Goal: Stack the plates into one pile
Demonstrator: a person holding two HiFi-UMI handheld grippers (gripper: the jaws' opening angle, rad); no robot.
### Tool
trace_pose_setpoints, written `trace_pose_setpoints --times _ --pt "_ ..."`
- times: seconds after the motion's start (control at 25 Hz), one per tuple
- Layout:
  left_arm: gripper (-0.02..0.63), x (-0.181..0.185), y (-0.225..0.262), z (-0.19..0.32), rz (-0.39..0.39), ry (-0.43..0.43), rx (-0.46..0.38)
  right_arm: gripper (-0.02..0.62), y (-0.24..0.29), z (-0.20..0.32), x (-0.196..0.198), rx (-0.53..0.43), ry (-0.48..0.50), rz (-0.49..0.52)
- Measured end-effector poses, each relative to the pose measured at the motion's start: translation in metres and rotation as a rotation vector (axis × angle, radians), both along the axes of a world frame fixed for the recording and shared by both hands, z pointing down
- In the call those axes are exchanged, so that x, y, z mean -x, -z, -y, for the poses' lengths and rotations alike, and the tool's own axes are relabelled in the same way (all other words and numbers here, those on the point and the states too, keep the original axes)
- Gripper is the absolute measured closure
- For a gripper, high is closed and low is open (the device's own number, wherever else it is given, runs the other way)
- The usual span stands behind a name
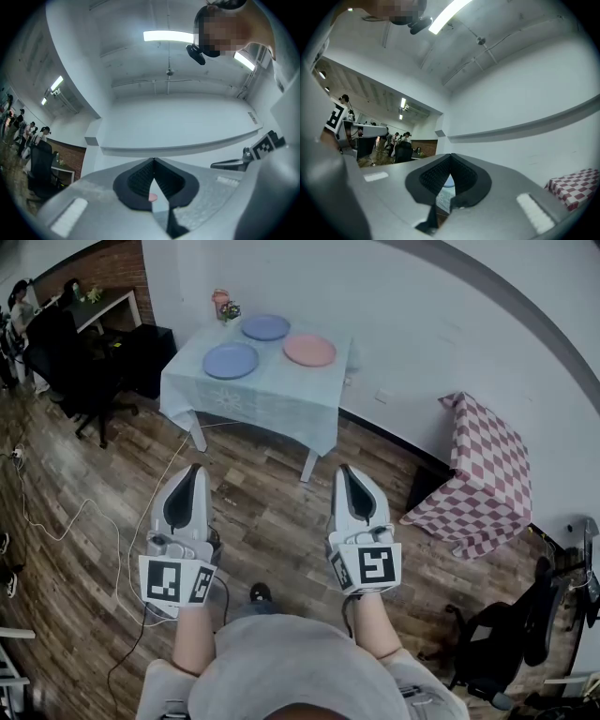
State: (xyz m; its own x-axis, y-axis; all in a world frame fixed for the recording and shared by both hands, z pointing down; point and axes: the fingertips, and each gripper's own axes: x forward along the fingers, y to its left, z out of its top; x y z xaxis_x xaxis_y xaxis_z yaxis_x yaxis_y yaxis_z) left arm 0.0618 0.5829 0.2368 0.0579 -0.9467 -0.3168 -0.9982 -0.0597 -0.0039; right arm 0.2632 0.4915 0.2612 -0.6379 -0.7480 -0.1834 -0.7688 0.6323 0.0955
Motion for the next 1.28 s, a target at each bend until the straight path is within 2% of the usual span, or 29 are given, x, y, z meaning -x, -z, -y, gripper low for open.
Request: trace_pose_setpoints --times 0.44,0.68,0.8,1.04,1.28 --pt "0.607 0.054 0.0 0.027 0.001 -0.013 -0.02 0.594 0.0 0.024 0.055 -0.011 -0.008 0.007" --pt "0.607 0.072 -0.009 0.042 -0.042 -0.019 -0.016 0.594 -0.005 0.032 0.064 -0.006 -0.026 -0.01" --pt "0.607 0.072 -0.009 0.054 -0.036 -0.038 -0.017 0.595 -0.006 0.044 0.064 -0.006 -0.042 -0.008" --pt "0.607 0.086 -0.01 0.091 -0.02 -0.029 -0.019 0.594 -0.009 0.087 0.077 -0.007 -0.04 -0.006" --pt "0.607 0.106 -0.006 0.147 -0.007 0.004 -0.022 0.594 -0.004 0.152 0.097 -0.015 -0.013 -0.006"
